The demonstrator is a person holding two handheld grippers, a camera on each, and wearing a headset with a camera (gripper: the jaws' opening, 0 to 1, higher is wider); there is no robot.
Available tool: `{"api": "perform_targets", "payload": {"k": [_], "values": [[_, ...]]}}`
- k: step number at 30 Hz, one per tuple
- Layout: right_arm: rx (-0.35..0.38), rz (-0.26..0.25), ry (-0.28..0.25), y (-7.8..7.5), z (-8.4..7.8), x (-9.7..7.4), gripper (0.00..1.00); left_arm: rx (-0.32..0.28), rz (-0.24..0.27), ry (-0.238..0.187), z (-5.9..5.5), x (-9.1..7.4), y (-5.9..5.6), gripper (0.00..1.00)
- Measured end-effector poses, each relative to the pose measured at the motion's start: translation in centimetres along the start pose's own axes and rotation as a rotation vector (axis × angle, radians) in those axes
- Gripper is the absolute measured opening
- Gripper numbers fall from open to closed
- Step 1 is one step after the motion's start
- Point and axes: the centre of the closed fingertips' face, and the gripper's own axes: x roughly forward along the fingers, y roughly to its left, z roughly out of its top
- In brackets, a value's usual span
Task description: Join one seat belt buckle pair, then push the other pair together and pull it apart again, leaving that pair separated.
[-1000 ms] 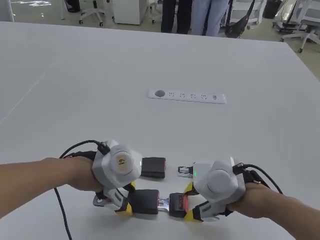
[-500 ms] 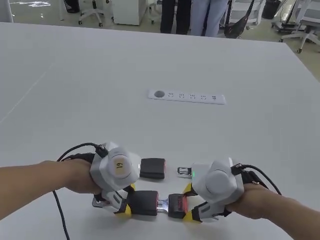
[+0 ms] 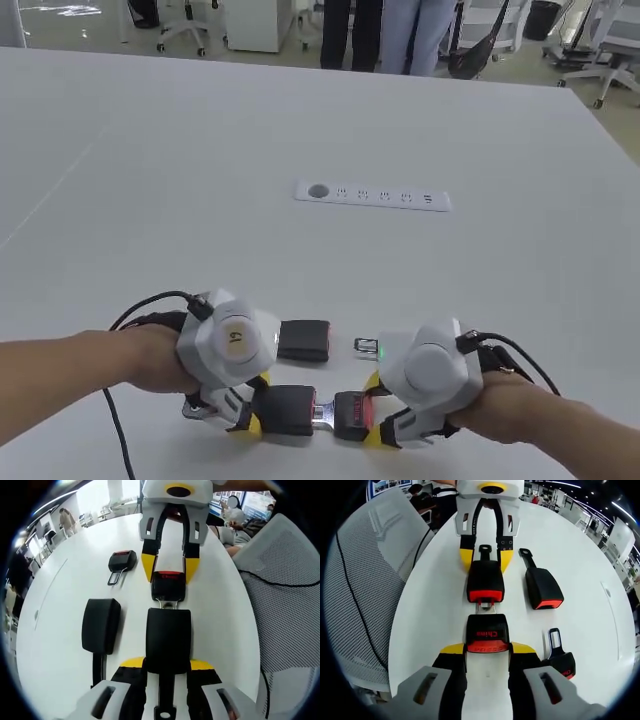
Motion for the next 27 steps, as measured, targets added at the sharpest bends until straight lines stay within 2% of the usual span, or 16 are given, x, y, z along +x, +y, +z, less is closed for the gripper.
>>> {"api": "perform_targets", "payload": {"k": [16,21,27], "values": [[0.013,-0.004,0.0,0.0,0.2,0.3,0.28,0.02,0.0,-0.002,0.2,0.0,0.0,0.3],[0.029,-0.01,-0.009,0.1,1.0,0.6,0.28,0.015,0.003,-0.003,0.4,0.1,0.0,0.3],[0.038,-0.012,-0.004,0.1,1.1,0.7,0.28,0.019,0.001,-0.001,0.4,0.2,0.1,0.3]]}}
